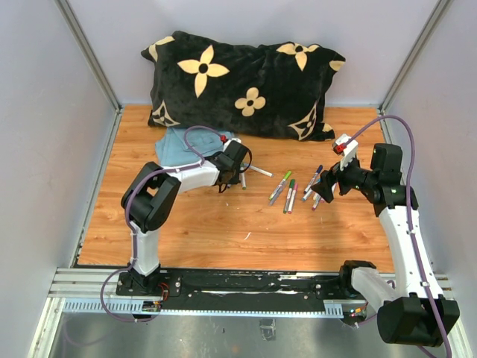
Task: Open the pen caps
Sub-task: Pick up the pen from the center of the board.
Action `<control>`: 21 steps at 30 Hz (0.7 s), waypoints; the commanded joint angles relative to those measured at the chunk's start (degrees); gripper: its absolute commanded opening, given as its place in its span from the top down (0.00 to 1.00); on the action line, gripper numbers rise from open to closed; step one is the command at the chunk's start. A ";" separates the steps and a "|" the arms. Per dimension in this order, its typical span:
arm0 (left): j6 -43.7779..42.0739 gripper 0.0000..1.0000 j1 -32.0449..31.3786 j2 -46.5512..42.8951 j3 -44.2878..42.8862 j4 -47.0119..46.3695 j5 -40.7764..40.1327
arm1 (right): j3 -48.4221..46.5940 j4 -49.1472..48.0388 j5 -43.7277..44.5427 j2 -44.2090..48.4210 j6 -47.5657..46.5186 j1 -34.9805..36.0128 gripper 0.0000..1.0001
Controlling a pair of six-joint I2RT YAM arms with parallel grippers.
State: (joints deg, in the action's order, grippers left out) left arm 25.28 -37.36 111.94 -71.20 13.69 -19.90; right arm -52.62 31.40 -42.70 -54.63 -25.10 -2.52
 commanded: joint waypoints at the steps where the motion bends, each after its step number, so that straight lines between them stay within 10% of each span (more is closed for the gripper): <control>1: -2.23 0.82 -0.30 -1.27 2.55 4.49 -1.02 | 1.03 -1.61 -3.33 0.67 2.27 1.06 0.02; 9: -1.80 0.99 -0.30 -6.84 7.70 3.18 -0.89 | 4.45 -7.50 -12.52 -0.01 9.76 1.38 0.02; 21: 4.20 1.00 -0.26 -29.26 29.66 -13.96 11.20 | 12.37 -27.12 -28.83 -2.18 29.46 1.93 0.02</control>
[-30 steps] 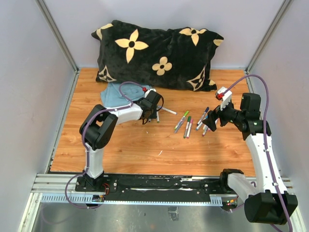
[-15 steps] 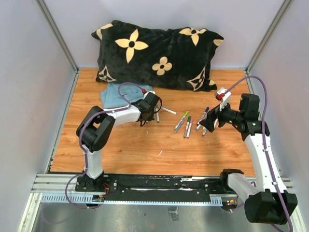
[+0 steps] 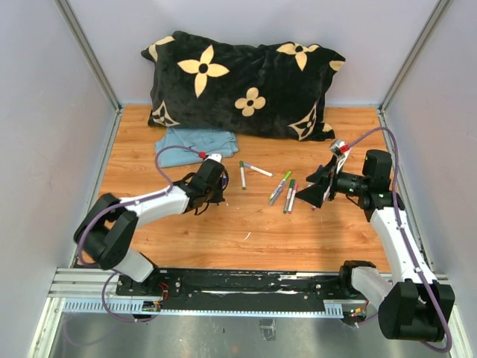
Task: Open the pen caps
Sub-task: Pick up the pen from the center of the board.
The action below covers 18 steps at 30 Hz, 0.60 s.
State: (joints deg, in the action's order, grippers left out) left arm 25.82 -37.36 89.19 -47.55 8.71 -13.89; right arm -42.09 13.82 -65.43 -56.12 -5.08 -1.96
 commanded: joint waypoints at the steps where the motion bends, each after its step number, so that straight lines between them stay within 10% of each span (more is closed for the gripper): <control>1: 4.91 1.00 -0.35 -8.75 8.01 -11.50 5.98 | 2.10 -10.35 -5.93 -0.76 10.01 1.77 0.02; 18: 24.96 1.00 -7.79 -28.10 30.08 -45.28 8.29 | 8.12 -25.55 2.87 -6.86 18.20 16.37 0.02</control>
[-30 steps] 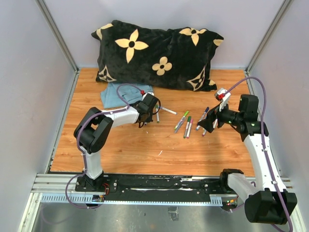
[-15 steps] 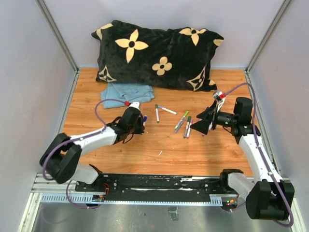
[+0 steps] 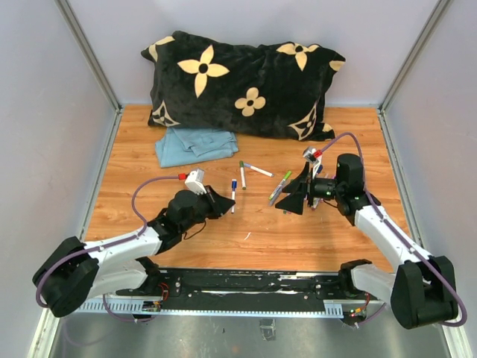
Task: Open the pen caps
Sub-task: Pick up the pen from the center of the board.
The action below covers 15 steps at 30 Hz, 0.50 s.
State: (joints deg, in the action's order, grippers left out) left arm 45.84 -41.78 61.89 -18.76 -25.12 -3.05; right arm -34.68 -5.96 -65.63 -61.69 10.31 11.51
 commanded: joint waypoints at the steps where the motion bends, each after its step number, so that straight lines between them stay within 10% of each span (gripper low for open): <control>1: 5.44 1.00 -4.37 -0.67 1.47 -12.57 -3.70 | 0.84 -6.68 3.45 -1.84 3.50 3.48 0.02; 15: 11.42 1.00 -15.51 12.46 -1.22 -30.16 -18.26 | 4.04 -15.27 13.41 -8.63 18.90 9.02 0.04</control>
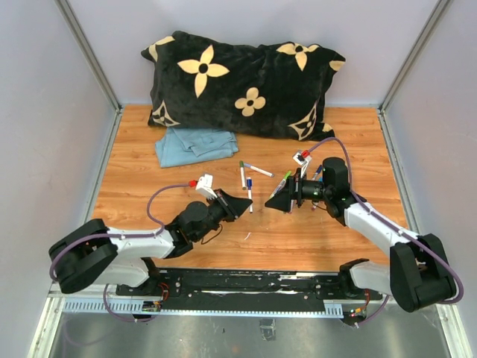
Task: Open the pen caps
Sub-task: Pick up the pen from the center of the board.
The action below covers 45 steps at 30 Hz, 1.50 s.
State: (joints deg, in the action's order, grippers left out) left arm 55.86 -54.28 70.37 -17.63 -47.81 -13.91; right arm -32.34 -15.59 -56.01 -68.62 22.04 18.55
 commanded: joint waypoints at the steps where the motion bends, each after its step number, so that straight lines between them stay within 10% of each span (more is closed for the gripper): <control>1: 1.32 1.00 -3.78 5.16 -3.17 -7.89 -8.59 | 1.84 -6.38 3.49 -2.22 7.79 2.39 0.06; 17: 1.19 1.00 -5.62 13.54 -8.41 -12.60 -9.67 | 0.47 -4.88 4.13 -3.27 8.99 5.27 0.47; 30: 1.95 1.00 -7.19 15.99 -9.62 -14.35 -8.96 | -0.11 -4.86 3.81 -3.27 9.08 5.36 0.62; 37: 2.08 0.97 -7.41 16.64 -9.31 -16.39 -8.44 | -0.96 -4.19 2.66 -3.48 7.96 5.27 0.90; 45: 2.17 0.46 -7.26 15.92 -1.90 -29.12 -9.88 | -3.39 0.36 1.75 -3.62 3.45 5.12 0.99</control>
State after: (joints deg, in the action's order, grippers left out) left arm 58.35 -60.97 86.74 -23.11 -66.43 -22.41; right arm -32.84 -17.67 -53.54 -72.07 29.47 23.16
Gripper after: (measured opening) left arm 0.449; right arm 0.101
